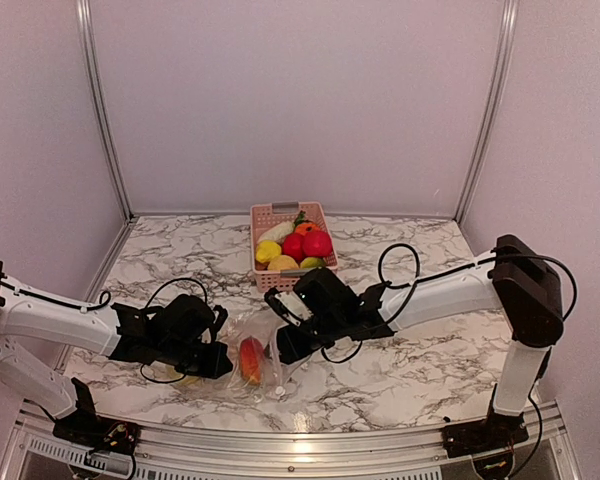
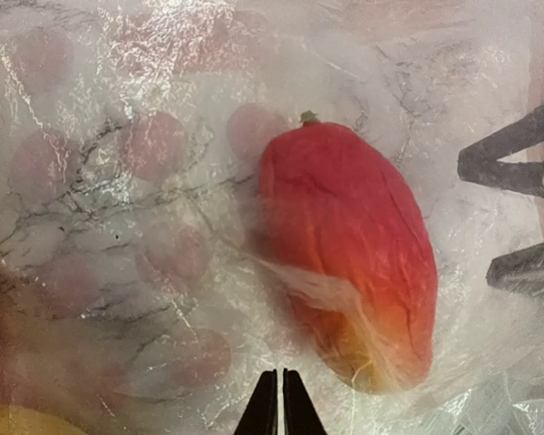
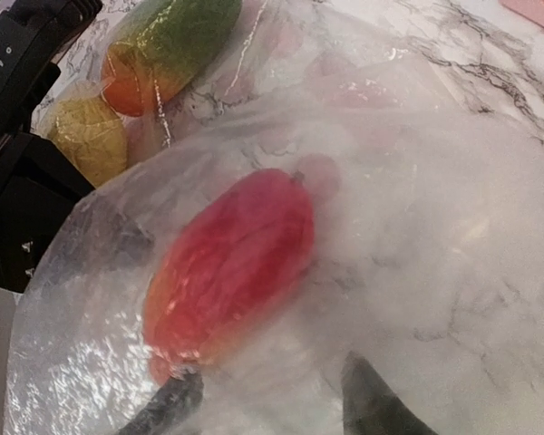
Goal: Open the zip-top bag and remove the fake food
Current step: Adjust the fake fruit in the zipper food storage bag, then pick up the fake fruit from the zipper food storage bag.
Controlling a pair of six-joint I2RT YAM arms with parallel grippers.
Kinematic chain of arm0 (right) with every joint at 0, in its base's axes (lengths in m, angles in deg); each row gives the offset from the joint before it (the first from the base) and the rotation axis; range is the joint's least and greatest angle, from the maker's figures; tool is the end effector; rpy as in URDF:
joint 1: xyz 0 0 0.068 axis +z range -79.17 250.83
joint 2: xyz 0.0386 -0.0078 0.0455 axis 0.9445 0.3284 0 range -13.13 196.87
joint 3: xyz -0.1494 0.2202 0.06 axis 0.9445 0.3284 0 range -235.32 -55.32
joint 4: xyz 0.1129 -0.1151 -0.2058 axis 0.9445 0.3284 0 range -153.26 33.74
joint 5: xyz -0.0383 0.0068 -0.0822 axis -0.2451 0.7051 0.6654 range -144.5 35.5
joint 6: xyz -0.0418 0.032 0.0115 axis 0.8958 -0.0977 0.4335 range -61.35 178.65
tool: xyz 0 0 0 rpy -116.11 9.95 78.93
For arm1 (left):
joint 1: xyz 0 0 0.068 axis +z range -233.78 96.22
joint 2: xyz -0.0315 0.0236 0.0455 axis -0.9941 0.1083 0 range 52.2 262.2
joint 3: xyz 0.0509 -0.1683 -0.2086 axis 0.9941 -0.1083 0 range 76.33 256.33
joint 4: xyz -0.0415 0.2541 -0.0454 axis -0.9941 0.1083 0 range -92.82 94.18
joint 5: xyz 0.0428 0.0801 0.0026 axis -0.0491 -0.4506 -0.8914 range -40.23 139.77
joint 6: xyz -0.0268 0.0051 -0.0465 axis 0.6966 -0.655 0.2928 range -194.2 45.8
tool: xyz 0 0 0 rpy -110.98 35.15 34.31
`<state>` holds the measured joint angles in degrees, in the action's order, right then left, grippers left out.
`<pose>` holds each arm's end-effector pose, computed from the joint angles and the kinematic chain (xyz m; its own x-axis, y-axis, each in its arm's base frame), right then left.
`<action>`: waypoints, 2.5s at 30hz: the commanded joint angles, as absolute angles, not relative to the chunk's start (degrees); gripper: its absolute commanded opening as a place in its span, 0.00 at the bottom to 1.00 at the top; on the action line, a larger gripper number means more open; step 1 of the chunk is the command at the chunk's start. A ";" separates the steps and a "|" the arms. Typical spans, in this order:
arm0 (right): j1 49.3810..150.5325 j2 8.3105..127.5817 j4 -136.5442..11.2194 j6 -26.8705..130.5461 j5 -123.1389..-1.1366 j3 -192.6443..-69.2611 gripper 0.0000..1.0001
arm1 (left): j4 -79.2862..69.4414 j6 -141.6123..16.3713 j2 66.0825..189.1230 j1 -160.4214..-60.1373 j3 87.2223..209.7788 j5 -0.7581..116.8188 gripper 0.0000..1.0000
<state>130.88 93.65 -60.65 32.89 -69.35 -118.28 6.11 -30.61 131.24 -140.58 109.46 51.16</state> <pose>0.1865 0.3419 0.1614 -0.7281 -0.4223 -0.5399 -0.6765 0.5696 0.4668 0.1342 -0.2068 0.1489 -0.9063 0.1262 -0.4034 0.3028 0.8597 -0.4114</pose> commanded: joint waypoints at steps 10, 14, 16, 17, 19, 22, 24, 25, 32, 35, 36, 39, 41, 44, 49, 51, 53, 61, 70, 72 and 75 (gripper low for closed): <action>131.65 96.69 -55.94 32.58 -67.78 -124.68 0.49 | 6.29 -31.03 133.26 -140.43 108.07 50.93 0.04; 131.67 97.12 -55.17 32.78 -68.30 -124.75 0.49 | 6.03 -31.60 134.68 -140.41 109.27 51.25 0.04; 131.65 97.37 -55.33 32.83 -68.50 -124.67 0.49 | 6.03 -31.69 135.18 -140.44 109.66 51.34 0.04; 131.72 97.68 -55.53 32.85 -68.75 -124.66 0.49 | 6.00 -31.74 135.44 -140.39 109.79 51.31 0.04; 131.88 98.14 -55.91 33.01 -69.10 -124.79 0.49 | 5.87 -31.75 136.27 -140.38 110.46 51.01 0.04; 132.08 98.85 -56.15 33.15 -69.63 -125.50 0.49 | 5.40 -31.92 137.87 -140.45 111.37 51.19 0.04; 132.12 99.37 -55.95 33.44 -69.85 -126.23 0.49 | 4.85 -31.87 138.46 -140.38 111.62 50.85 0.04; 132.10 99.56 -55.75 33.74 -69.81 -126.65 0.49 | 4.47 -31.75 138.64 -140.35 111.58 50.83 0.04; 132.17 99.72 -55.22 34.41 -69.09 -127.35 0.49 | 3.98 -31.32 140.66 -140.21 113.18 51.09 0.04; 132.17 99.92 -55.48 34.05 -69.09 -127.80 0.50 | 2.83 -30.84 140.86 -140.26 112.76 51.61 0.04; 132.18 100.13 -55.40 34.13 -69.02 -128.15 0.50 | 2.33 -30.80 141.08 -140.21 112.80 51.88 0.04; 132.17 100.28 -55.55 33.93 -69.09 -128.44 0.52 | 2.03 -31.17 141.98 -140.21 113.56 52.30 0.04; 132.18 100.41 -55.76 33.72 -69.00 -128.21 0.54 | 2.02 -31.39 142.11 -140.21 113.98 52.32 0.04; 132.18 100.58 -56.05 33.52 -68.93 -128.17 0.56 | 2.34 -31.72 142.34 -140.21 114.65 52.49 0.04; 132.20 101.03 -55.80 33.50 -68.20 -128.59 0.56 | 2.33 -31.80 142.47 -140.21 115.26 52.67 0.04; 132.26 101.16 -55.50 33.51 -67.72 -128.74 0.56 | 2.06 -31.81 142.61 -140.29 115.35 52.85 0.04; 132.27 101.32 -55.17 33.54 -67.20 -129.14 0.57 | 1.79 -31.79 142.84 -140.30 115.56 53.09 0.04; 133.01 103.26 -53.15 33.43 -65.20 -131.63 0.57 | 0.83 -32.16 143.34 -140.73 116.59 54.00 0.04; 132.97 104.54 -52.36 32.26 -63.13 -132.57 0.57 | 0.41 -32.35 143.24 -140.82 116.85 54.09 0.04; 132.99 104.59 -52.45 32.02 -62.91 -132.45 0.57 | 0.28 -32.28 143.25 -140.84 116.85 54.21 0.04; 132.98 104.73 -52.30 31.75 -62.20 -132.23 0.56 | 0.17 -32.19 142.95 -140.82 116.76 54.22 0.04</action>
